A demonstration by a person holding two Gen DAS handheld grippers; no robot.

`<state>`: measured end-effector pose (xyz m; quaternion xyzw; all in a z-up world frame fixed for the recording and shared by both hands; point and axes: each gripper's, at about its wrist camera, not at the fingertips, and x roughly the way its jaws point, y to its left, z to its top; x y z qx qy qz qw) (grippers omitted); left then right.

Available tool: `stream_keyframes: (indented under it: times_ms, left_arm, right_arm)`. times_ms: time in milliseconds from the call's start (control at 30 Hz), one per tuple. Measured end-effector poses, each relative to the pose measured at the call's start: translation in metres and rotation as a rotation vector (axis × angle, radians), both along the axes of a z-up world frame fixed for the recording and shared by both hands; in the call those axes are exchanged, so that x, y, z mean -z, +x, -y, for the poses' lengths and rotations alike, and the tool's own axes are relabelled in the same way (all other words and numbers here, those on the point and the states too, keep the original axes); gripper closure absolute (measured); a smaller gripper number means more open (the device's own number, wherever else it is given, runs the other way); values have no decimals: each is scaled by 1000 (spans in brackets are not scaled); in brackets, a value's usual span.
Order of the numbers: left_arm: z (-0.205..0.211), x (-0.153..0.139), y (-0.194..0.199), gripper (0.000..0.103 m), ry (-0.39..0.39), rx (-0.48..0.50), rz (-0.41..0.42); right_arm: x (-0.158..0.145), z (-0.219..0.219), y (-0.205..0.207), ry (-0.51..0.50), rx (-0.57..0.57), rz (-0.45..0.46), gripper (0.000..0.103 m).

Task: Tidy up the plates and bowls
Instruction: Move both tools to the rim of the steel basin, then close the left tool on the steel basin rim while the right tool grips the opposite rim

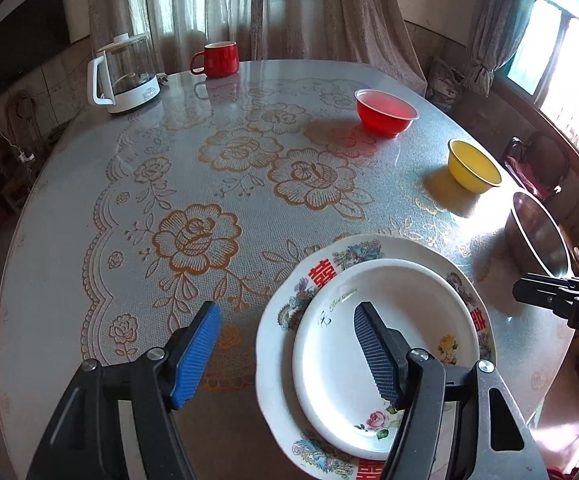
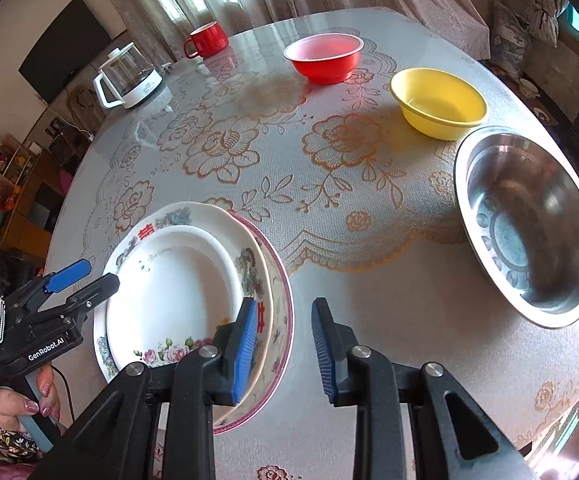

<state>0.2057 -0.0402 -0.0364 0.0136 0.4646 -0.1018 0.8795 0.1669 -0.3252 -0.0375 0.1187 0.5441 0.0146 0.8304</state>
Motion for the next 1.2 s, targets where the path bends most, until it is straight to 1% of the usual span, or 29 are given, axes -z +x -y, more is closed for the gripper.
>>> stream_keyframes:
  times_ms: [100,133,167,233,333,400,500,567,600,633,700,733,767,900,967,1033,1200]
  left_arm:
    - [13,-20,7,29,-44,-4,21]
    - [20,-25,9,24,-69,5,24]
    - [29,-31,12,20,-94,17,26]
    - [49,-39,16,18,-131,55,28]
    - [85,-46,21,14,-143,118,28]
    - [110,-47,24,13,-144,162,23]
    - [144,-42,29,8,-172,221,-8]
    - [165,-38,33,6,-187,252,-33]
    - [175,-35,35,6,-192,264,-43]
    - [185,-32,37,6,-192,272,-51]
    - [204,-24,41,5,-186,292,-75]
    - [213,-21,42,5,-179,302,-86]
    - [222,-17,44,5,-176,315,-98]
    - [254,-4,47,5,-155,354,-134]
    - [268,1,49,5,-132,362,-153]
    - [279,6,51,5,-124,372,-168]
    - [296,18,55,5,-99,356,-195]
  right_arm:
    - [-10,14,2,-3,-6,26,76]
    - [-14,20,4,-5,-5,36,76]
    - [-18,26,4,-12,-5,48,74]
    - [-27,39,5,-34,-2,72,70]
    - [-38,62,4,-61,16,99,69]
    - [-44,80,1,-72,42,112,69]
    - [-51,110,-4,-95,87,132,67]
    - [-54,131,-8,-126,134,141,61]
    - [-55,143,-10,-137,157,141,60]
    - [-55,155,-12,-145,182,137,59]
    - [-54,178,-16,-157,230,132,49]
    - [-53,190,-18,-159,253,133,41]
    - [-52,200,-20,-160,274,129,40]
    - [-39,234,-26,-125,331,118,40]
    - [-29,247,-27,-100,355,106,40]
    - [-20,257,-28,-74,376,89,40]
    - [-2,273,-30,-17,402,73,40]
